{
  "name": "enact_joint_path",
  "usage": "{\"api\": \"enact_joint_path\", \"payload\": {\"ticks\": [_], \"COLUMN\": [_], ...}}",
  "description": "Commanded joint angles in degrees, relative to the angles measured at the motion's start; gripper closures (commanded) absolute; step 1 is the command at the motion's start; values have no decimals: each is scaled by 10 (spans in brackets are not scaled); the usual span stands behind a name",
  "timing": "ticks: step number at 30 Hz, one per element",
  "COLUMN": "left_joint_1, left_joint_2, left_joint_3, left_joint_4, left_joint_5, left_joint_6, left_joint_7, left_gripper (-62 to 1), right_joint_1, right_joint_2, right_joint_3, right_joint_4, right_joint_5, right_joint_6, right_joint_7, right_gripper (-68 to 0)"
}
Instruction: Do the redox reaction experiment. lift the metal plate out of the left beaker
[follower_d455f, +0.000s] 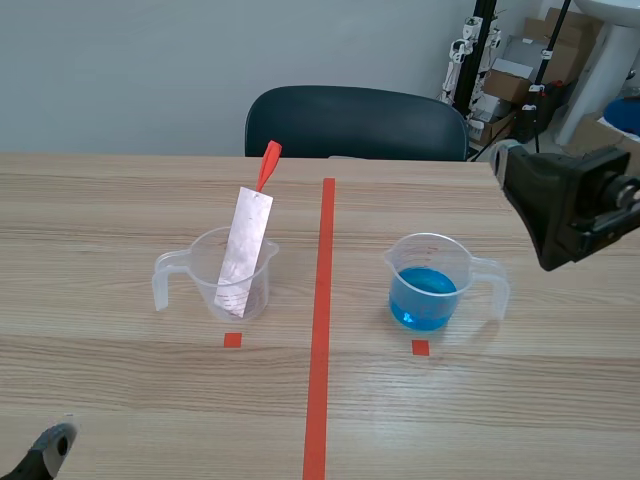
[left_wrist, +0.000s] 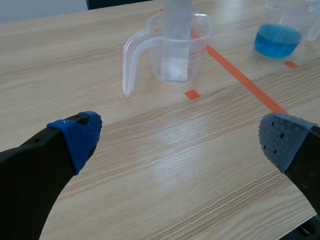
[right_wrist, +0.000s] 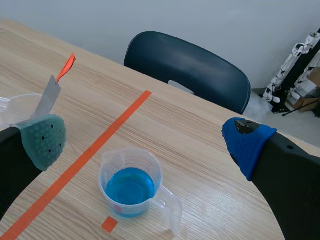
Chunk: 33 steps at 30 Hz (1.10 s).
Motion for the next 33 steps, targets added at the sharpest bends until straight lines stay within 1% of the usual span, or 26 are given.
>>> {"api": "enact_joint_path", "payload": {"ticks": [1, 5, 9, 11, 13, 16, 19, 26, 31, 33], "left_joint_1": [2, 2, 1, 0, -2, -13, -38, -114, -153, -162], "left_joint_2": [23, 80, 138, 165, 191, 219, 234, 238, 238, 238], "left_joint_3": [-1, -1, -1, -1, -1, -2, -2, -3, -25, -32], "left_joint_4": [-4, -54, -86, -101, -116, -140, -166, -229, -259, -264], "left_joint_5": [7, 46, 116, 152, 182, 212, 229, 229, 229, 229], "left_joint_6": [-6, -7, 2, 15, 31, 56, 63, 64, 63, 56], "left_joint_7": [-19, -63, -113, -134, -153, -180, -193, -213, -241, -249], "left_gripper": [-623, -623, -623, -623, -623, -623, -623, -623, -623, -623], "right_joint_1": [25, 79, 130, 154, 176, 207, 235, 294, 329, 340], "right_joint_2": [9, 9, 9, 9, 8, 6, 5, -9, -30, -40], "right_joint_3": [0, -18, -49, -68, -89, -120, -150, -224, -254, -262], "right_joint_4": [-10, -45, -84, -104, -123, -148, -170, -222, -256, -268], "right_joint_5": [23, 50, 58, 58, 60, 79, 95, 95, 107, 107], "right_joint_6": [7, 7, 8, 15, 18, 19, 21, 21, 22, 24], "right_joint_7": [-5, -29, -30, -30, -30, -29, -29, -20, -21, -21], "right_gripper": [-679, -679, -679, -679, -679, -679, -679, -679, -679, -679]}}
